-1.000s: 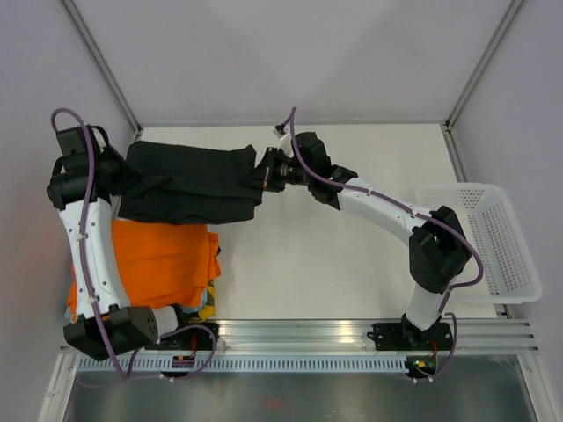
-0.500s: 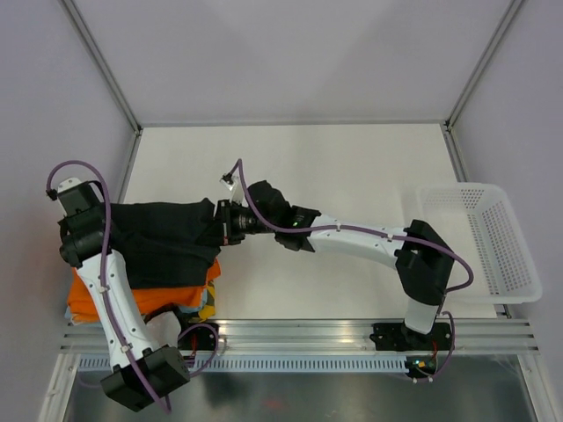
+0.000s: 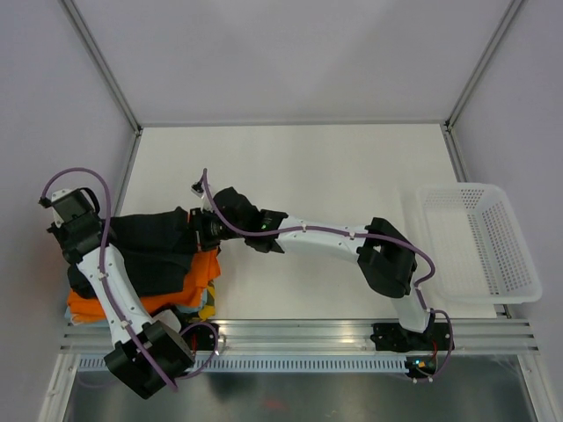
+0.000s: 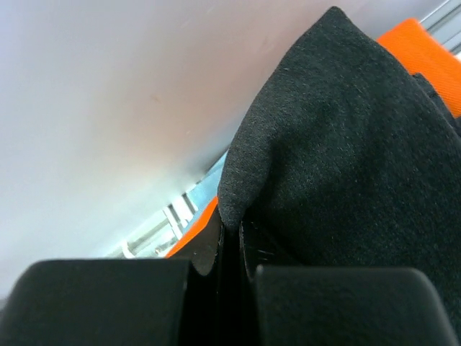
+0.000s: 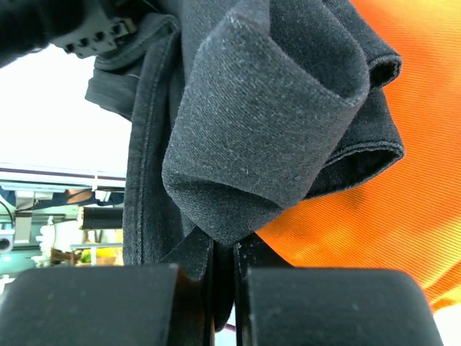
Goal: Fold and stack the trousers
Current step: Neatly place the folded trousers to the corner
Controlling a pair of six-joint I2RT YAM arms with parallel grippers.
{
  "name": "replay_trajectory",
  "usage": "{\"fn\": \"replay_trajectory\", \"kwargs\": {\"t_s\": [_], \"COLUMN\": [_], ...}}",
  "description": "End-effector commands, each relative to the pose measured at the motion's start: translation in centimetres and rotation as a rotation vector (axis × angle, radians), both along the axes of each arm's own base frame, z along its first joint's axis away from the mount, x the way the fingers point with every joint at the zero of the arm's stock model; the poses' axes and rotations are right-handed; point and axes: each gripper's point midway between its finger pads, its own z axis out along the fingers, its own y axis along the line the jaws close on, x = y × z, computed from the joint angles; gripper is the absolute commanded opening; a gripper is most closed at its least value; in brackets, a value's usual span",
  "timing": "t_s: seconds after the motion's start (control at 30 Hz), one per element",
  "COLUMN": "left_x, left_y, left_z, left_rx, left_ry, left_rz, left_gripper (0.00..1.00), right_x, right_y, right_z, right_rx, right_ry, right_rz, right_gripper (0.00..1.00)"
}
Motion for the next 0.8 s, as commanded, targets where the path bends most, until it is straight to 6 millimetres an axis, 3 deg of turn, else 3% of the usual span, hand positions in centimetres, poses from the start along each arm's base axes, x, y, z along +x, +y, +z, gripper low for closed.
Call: {"fn": "replay_trajectory", "kwargs": {"t_s": [0.0, 0.07, 0.17, 0.37, 0.57, 0.67, 0.7, 0.73, 0.77], "left_x": [-1.4, -1.2, -1.1, -0.8, -0.8, -1.4, -1.7, -2.2, -2.4], "left_y": [5.1, 4.9, 4.7, 4.7, 4.3, 4.3, 4.2, 4.3, 4.3], "left_z": [5.7, 3.9, 2.8, 2.9, 3.0, 2.8, 2.9, 3.2, 3.6], "left_rx": [0.280, 0.246, 0.224, 0.215, 0.204, 0.206, 0.213, 0.228, 0.237], "left_ry": [-0.229, -0.234, -0.244, -0.264, -0.280, -0.315, -0.317, -0.317, -0.322], "left_rz": [0.262, 0.259, 0.259, 0.261, 0.251, 0.314, 0.332, 0.360, 0.370], "left_gripper": [0.02, 0.02, 0.02, 0.02, 0.03, 0.24, 0.41, 0.46, 0.49], "right_x": [-0.9, -0.7, -0.7, -1.2, -1.6, -1.5, -1.7, -1.9, -2.1], "right_y": [-2.8, -3.5, -4.2, -5.7, -6.5, -6.5, -6.5, -6.1, -5.9], "right_z": [-1.2, -1.8, -2.6, -3.6, -2.4, -3.0, -3.5, -3.0, -4.2], "right_rx": [-0.129, -0.157, -0.185, -0.214, -0.206, -0.219, -0.234, -0.227, -0.251], "right_ry": [0.024, 0.035, 0.048, 0.093, 0.049, 0.051, 0.062, 0.067, 0.085], "right_rz": [0.064, 0.032, 0.000, -0.035, -0.044, -0.039, -0.030, -0.008, 0.010], "right_gripper": [0.00, 0.00, 0.00, 0.00, 0.00, 0.00, 0.00, 0.00, 0.00]}}
